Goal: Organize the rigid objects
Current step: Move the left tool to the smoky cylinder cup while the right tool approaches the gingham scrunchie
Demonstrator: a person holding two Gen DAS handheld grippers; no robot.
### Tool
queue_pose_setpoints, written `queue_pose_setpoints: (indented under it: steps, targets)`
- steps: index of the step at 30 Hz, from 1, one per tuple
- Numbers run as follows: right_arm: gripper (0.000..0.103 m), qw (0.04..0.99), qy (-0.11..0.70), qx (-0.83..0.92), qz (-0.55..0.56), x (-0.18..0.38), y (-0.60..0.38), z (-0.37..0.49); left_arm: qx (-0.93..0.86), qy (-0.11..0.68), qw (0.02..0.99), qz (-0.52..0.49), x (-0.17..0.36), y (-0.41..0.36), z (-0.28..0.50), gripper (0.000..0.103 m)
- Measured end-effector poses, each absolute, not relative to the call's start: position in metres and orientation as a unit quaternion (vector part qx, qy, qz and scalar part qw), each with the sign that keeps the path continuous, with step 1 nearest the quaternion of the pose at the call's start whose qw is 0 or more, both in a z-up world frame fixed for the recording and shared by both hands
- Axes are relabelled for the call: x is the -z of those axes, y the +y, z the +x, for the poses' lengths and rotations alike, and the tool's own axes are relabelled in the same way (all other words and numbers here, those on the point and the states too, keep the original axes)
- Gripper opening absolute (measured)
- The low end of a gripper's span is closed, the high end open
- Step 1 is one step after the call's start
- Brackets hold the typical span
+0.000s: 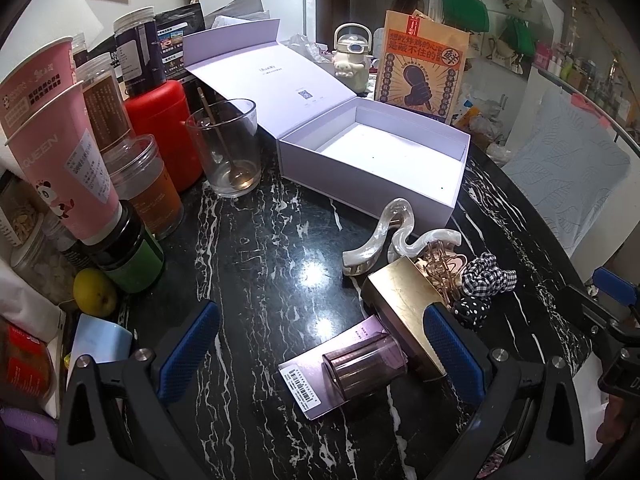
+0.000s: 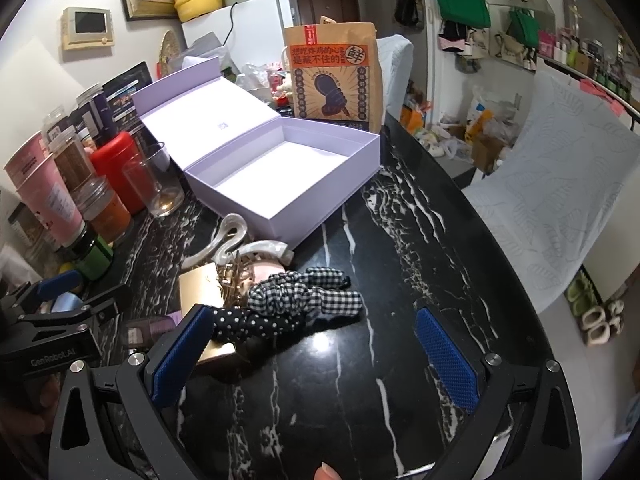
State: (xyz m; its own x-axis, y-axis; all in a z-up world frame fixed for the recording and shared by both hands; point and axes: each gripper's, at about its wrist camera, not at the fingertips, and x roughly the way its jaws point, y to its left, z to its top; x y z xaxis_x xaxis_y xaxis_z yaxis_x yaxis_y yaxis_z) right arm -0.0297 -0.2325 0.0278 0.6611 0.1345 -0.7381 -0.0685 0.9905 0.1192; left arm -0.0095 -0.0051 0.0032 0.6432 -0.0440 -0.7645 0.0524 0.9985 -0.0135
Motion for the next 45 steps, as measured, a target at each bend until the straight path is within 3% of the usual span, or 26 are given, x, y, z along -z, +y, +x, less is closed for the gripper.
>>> queue_pose_setpoints:
  steps: [38,42,45]
  targets:
    - [0.103,0.884,0.455,-0.099,0.053,0.016,-0.228,-0.023,0.076,0.497,0.863,-0.054,0.041,0.001,-0.016,0.103]
    - [0.103,0.882,0.457,-0.099,0.056,0.019,-0.230,-0.018,0.086,0.500,0.860,-0.053,0.043,-0.008,-0.010,0.099]
    - [0.103,0.882,0.457,-0.098,0.057,0.021,-0.232,-0.014,0.082,0.509,0.855,-0.046,0.048,-0.012,-0.004,0.089]
